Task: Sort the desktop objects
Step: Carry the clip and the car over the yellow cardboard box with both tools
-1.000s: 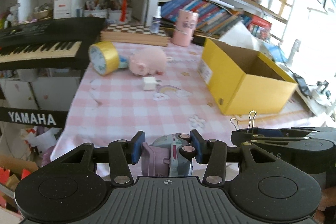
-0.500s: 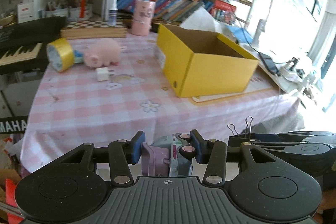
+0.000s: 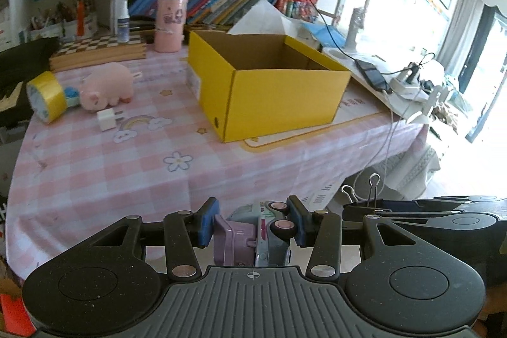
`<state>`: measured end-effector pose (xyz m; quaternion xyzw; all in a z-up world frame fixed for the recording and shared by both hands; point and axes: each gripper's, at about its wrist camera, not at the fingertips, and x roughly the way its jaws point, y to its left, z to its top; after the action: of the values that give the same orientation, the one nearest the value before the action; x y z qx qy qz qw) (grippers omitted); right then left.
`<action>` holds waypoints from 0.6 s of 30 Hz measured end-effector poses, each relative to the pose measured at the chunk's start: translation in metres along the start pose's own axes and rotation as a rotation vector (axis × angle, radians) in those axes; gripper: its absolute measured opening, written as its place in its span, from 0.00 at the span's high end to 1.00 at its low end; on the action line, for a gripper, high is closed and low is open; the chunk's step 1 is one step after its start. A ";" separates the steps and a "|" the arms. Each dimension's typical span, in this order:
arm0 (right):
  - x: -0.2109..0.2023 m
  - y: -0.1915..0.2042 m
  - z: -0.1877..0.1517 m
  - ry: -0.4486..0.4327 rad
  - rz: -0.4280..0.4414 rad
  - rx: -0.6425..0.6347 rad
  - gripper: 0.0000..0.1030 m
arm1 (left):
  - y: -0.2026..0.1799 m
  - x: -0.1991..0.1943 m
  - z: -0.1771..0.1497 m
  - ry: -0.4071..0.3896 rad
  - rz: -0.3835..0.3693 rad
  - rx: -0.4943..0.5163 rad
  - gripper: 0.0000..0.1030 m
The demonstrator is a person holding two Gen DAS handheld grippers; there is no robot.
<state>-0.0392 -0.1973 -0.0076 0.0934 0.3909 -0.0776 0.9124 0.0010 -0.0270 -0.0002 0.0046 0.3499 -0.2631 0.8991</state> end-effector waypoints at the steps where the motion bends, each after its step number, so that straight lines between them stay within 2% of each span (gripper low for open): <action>1: 0.000 -0.002 0.000 0.000 -0.004 0.007 0.64 | -0.002 0.001 0.001 0.002 -0.005 0.006 0.56; 18: 0.010 -0.031 0.019 -0.009 -0.053 0.060 0.64 | -0.026 0.025 0.027 -0.015 -0.061 0.077 0.56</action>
<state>-0.0259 -0.2328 -0.0053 0.1100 0.3865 -0.1138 0.9086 0.0207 -0.0661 0.0088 0.0265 0.3326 -0.3039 0.8924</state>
